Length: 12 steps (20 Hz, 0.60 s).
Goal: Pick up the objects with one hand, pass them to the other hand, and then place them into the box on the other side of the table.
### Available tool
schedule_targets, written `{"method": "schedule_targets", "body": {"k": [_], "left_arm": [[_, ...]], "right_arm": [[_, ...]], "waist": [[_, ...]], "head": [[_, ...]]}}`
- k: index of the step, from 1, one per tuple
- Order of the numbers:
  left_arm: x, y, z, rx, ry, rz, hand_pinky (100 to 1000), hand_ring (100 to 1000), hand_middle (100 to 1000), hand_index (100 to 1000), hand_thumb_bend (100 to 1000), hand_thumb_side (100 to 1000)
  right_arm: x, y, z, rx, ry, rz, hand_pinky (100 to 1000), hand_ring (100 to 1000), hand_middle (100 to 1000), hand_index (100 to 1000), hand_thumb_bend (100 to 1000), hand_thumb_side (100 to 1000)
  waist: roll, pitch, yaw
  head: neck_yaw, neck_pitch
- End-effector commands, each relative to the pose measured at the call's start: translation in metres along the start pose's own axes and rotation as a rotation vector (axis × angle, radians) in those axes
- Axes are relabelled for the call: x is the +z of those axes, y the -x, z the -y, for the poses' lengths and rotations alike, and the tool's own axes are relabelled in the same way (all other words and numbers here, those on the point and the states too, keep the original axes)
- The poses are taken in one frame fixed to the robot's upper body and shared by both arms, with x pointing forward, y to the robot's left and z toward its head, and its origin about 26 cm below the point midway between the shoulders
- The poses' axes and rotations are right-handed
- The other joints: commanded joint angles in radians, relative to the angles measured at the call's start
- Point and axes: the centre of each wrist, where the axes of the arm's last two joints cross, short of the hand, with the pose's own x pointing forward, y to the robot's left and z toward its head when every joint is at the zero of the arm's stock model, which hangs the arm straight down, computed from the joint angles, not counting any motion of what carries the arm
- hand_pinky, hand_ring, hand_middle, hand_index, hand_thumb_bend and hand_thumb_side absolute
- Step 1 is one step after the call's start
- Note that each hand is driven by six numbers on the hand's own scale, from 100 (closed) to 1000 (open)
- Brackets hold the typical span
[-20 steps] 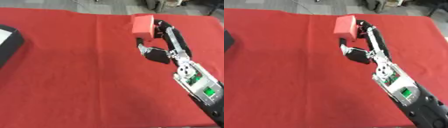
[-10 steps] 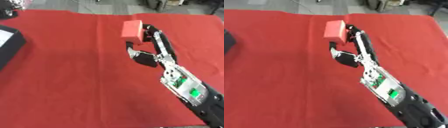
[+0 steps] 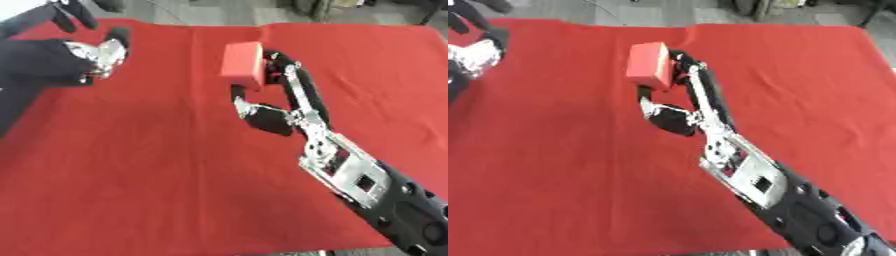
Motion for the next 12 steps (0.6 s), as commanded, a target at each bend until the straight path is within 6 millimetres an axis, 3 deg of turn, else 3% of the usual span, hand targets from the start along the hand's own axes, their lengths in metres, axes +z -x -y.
{"method": "schedule_targets", "body": {"k": [1, 6, 12], "left_arm": [[-0.008, -0.002, 0.000, -0.040, 0.060, -0.038, 786, 783, 821, 865, 100, 663], [-0.022, -0.007, 0.011, -0.093, 0.132, -0.063, 796, 795, 826, 880, 116, 629], [-0.029, -0.012, 0.015, -0.144, 0.137, -0.057, 805, 801, 826, 894, 182, 507]], "right_arm": [[-0.003, -0.005, 0.000, -0.016, 0.008, 0.036, 723, 781, 370, 531, 100, 100], [-0.002, -0.009, -0.008, -0.050, -0.011, 0.063, 722, 782, 369, 531, 100, 100], [-0.002, -0.011, -0.018, -0.052, -0.047, 0.087, 723, 782, 368, 531, 100, 100]], "waist": [[0.006, -0.027, 0.002], [0.007, -0.025, 0.005], [0.007, -0.016, 0.009]], "head": [[-0.001, 0.010], [0.003, 0.009], [0.013, 0.002]]}}
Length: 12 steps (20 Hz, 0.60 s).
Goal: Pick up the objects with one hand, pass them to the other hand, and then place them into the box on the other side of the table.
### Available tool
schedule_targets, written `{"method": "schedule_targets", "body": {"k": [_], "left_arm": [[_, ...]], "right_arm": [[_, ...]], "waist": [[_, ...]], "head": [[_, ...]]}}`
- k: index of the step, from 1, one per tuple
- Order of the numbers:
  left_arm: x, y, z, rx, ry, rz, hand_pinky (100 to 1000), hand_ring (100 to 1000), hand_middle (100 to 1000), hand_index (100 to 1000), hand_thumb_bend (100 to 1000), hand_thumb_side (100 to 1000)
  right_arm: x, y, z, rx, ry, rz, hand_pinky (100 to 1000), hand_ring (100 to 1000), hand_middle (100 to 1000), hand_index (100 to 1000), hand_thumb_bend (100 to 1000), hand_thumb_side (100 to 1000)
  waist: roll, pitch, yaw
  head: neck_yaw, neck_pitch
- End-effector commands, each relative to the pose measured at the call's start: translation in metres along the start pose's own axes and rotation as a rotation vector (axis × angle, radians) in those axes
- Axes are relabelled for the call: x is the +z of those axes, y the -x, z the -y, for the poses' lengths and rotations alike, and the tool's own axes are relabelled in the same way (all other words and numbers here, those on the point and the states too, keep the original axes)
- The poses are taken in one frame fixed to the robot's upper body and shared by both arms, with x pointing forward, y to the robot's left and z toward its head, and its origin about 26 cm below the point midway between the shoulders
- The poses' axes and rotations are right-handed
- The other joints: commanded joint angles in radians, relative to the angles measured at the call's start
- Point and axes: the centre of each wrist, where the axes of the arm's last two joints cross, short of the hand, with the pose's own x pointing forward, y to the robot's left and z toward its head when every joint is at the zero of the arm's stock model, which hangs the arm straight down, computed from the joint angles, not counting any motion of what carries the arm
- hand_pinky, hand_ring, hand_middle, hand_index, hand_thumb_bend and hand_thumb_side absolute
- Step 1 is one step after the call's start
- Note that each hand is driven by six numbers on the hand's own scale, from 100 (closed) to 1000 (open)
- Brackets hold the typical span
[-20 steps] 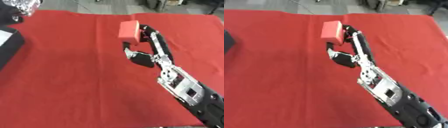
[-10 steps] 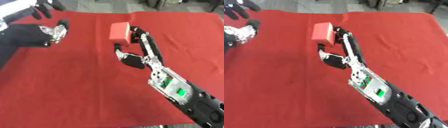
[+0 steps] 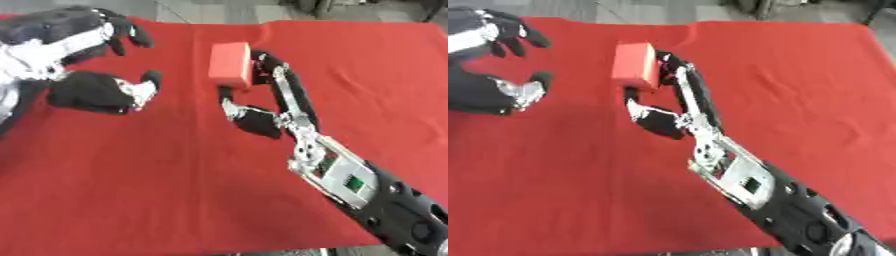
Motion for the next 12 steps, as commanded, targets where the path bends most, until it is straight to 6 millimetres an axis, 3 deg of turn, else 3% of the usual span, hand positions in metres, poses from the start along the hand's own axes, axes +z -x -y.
{"method": "schedule_targets", "body": {"k": [1, 12], "left_arm": [[0.000, -0.005, -0.008, -0.016, 0.006, -0.034, 807, 802, 825, 895, 198, 478], [-0.007, -0.022, -0.002, -0.084, -0.026, 0.019, 805, 800, 821, 887, 224, 425]], "right_arm": [[-0.003, -0.005, -0.001, 0.008, -0.010, 0.040, 724, 781, 368, 531, 100, 100], [0.000, -0.001, -0.016, 0.037, -0.065, 0.077, 728, 779, 368, 530, 100, 100]], "waist": [[0.003, -0.014, 0.001], [-0.001, -0.009, 0.006]], "head": [[0.007, -0.005], [0.020, -0.013]]}}
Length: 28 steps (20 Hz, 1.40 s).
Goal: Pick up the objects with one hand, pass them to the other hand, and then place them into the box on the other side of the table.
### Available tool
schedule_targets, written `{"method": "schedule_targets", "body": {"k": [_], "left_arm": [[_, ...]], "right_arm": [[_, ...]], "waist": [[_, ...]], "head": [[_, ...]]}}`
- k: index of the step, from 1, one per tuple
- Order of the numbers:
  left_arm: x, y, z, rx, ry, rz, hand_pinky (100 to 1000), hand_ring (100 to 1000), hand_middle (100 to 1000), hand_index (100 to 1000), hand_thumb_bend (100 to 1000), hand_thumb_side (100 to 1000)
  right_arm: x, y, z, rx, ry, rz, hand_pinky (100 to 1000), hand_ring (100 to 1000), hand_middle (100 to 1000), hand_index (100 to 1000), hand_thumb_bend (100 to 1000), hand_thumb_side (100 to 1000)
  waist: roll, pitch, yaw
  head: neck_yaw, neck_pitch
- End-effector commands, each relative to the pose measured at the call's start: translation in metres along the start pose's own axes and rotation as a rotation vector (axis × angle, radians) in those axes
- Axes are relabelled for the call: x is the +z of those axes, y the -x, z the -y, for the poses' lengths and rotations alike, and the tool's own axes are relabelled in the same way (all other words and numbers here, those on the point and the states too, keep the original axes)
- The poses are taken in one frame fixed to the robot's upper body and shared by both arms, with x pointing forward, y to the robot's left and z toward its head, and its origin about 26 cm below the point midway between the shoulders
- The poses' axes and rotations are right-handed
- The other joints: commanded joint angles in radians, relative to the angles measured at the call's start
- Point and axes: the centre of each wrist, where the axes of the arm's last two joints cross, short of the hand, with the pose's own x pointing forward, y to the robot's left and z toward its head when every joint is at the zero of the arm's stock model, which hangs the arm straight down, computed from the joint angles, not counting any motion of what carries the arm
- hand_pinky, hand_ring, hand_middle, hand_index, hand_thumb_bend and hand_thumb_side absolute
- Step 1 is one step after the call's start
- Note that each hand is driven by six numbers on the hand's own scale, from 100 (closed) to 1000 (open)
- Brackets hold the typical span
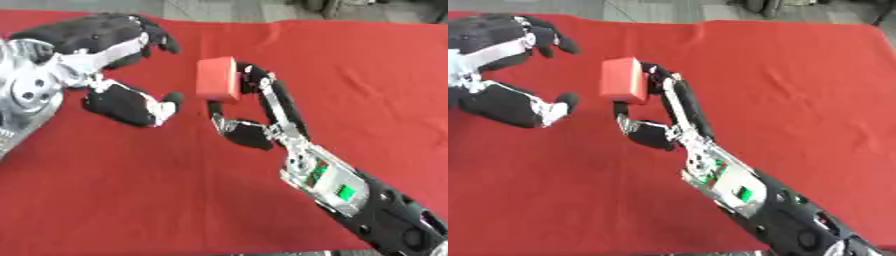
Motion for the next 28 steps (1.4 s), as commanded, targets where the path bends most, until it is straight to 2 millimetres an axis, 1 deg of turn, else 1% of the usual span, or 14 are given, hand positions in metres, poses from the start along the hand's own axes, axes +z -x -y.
{"method": "schedule_targets", "body": {"k": [1, 4, 9, 12, 15, 19, 22, 25, 28], "left_arm": [[0.001, -0.004, -0.006, -0.007, -0.002, -0.003, 805, 800, 821, 886, 225, 423], [-0.001, -0.008, -0.004, -0.005, 0.002, 0.010, 805, 800, 821, 887, 232, 414], [-0.003, -0.012, -0.001, 0.004, 0.018, 0.021, 803, 797, 820, 887, 241, 455], [-0.005, -0.012, 0.000, 0.006, 0.027, 0.019, 804, 799, 821, 889, 269, 483], [-0.006, -0.012, 0.001, -0.001, 0.017, 0.009, 808, 802, 824, 893, 300, 472], [-0.008, -0.013, 0.003, -0.021, -0.012, -0.009, 823, 810, 827, 890, 377, 446], [-0.011, -0.013, 0.005, -0.038, -0.016, -0.016, 831, 815, 820, 876, 456, 425], [-0.014, -0.012, 0.008, -0.055, -0.010, -0.024, 833, 816, 817, 872, 469, 423], [-0.018, -0.010, 0.011, -0.064, -0.005, -0.028, 834, 817, 816, 872, 470, 436]], "right_arm": [[-0.002, -0.004, 0.000, 0.012, -0.005, 0.034, 729, 779, 368, 530, 100, 100], [-0.002, -0.005, -0.002, 0.021, -0.012, 0.052, 730, 778, 368, 530, 100, 100], [0.000, -0.004, -0.009, 0.022, -0.043, 0.061, 733, 779, 366, 529, 100, 100], [0.001, -0.004, -0.011, 0.026, -0.056, 0.073, 734, 779, 366, 529, 100, 100], [0.001, -0.005, -0.011, 0.028, -0.058, 0.085, 734, 778, 366, 528, 100, 100], [0.001, -0.009, -0.010, 0.029, -0.055, 0.098, 727, 774, 360, 522, 100, 100], [0.000, -0.011, -0.009, 0.034, -0.042, 0.107, 724, 771, 358, 521, 100, 100], [0.000, -0.014, -0.009, 0.045, -0.036, 0.093, 715, 765, 358, 521, 100, 100], [0.000, -0.021, -0.008, 0.053, -0.041, 0.064, 715, 765, 358, 521, 100, 100]], "waist": [[0.004, -0.016, 0.001], [0.003, -0.018, 0.003], [0.001, -0.018, 0.005], [0.001, -0.016, 0.005], [0.001, -0.013, 0.005], [0.001, -0.009, 0.003], [0.001, -0.007, 0.002], [0.001, -0.006, 0.001], [0.001, -0.005, 0.000]], "head": [[0.005, -0.009], [0.007, -0.004], [0.008, 0.003], [0.008, 0.004], [0.010, 0.003], [0.013, 0.003], [0.016, 0.003], [0.018, 0.001], [0.019, -0.002]]}}
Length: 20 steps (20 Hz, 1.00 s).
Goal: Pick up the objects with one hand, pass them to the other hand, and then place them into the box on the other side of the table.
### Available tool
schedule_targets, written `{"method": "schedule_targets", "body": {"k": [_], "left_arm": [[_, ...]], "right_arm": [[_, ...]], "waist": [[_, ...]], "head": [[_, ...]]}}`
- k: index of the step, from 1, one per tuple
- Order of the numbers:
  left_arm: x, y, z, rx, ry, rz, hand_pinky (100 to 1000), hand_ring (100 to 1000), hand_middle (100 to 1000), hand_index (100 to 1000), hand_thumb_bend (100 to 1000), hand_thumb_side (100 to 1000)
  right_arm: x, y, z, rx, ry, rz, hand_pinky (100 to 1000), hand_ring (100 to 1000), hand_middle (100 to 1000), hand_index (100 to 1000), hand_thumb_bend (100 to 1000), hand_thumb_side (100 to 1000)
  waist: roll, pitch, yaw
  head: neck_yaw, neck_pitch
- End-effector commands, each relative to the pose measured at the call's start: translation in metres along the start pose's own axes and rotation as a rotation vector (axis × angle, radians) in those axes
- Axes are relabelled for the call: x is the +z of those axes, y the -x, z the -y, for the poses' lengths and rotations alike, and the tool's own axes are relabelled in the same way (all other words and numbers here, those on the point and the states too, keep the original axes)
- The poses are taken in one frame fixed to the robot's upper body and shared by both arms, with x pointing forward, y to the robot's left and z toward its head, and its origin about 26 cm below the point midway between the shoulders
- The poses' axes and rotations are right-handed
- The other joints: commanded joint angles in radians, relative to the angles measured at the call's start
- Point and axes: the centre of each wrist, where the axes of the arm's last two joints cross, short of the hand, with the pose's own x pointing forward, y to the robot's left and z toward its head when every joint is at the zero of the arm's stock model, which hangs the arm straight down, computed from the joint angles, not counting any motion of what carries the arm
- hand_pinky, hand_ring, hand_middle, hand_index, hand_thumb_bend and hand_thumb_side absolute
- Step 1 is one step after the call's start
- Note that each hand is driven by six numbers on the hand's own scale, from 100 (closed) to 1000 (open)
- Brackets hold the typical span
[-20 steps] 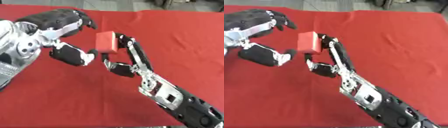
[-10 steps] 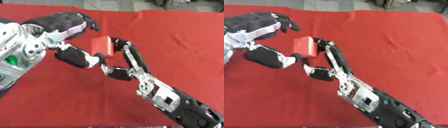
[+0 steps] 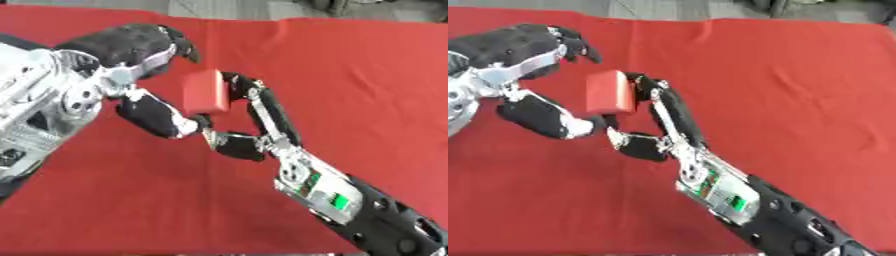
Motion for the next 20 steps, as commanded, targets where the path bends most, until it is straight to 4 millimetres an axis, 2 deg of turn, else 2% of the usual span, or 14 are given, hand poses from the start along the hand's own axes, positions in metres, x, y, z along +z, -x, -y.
{"method": "schedule_targets", "body": {"k": [1, 4, 15, 20], "left_arm": [[-0.0016, 0.0000, -0.0032, -0.013, -0.001, -0.008, 834, 818, 816, 872, 472, 443], [-0.0036, -0.0004, -0.0016, -0.016, 0.005, -0.003, 835, 817, 816, 873, 467, 444], [-0.0048, -0.0065, -0.0029, -0.003, -0.092, -0.002, 825, 805, 810, 866, 405, 361], [-0.0078, -0.0065, -0.0004, 0.005, -0.097, -0.009, 824, 805, 809, 864, 397, 371]], "right_arm": [[-0.0036, -0.0141, 0.0062, 0.006, 0.006, 0.001, 717, 764, 358, 522, 100, 100], [-0.0032, -0.0185, 0.0077, 0.020, -0.007, -0.019, 718, 764, 358, 522, 100, 100], [-0.0020, -0.0216, 0.0048, 0.032, -0.052, -0.039, 721, 762, 356, 521, 100, 100], [-0.0021, -0.0228, 0.0046, 0.029, -0.055, -0.033, 721, 763, 356, 520, 100, 100]], "waist": [[0.003, -0.015, -0.001], [0.003, -0.014, 0.000], [0.002, -0.009, 0.000], [0.001, -0.007, -0.001]], "head": [[0.005, -0.004], [0.005, -0.006], [0.008, -0.020], [0.010, -0.023]]}}
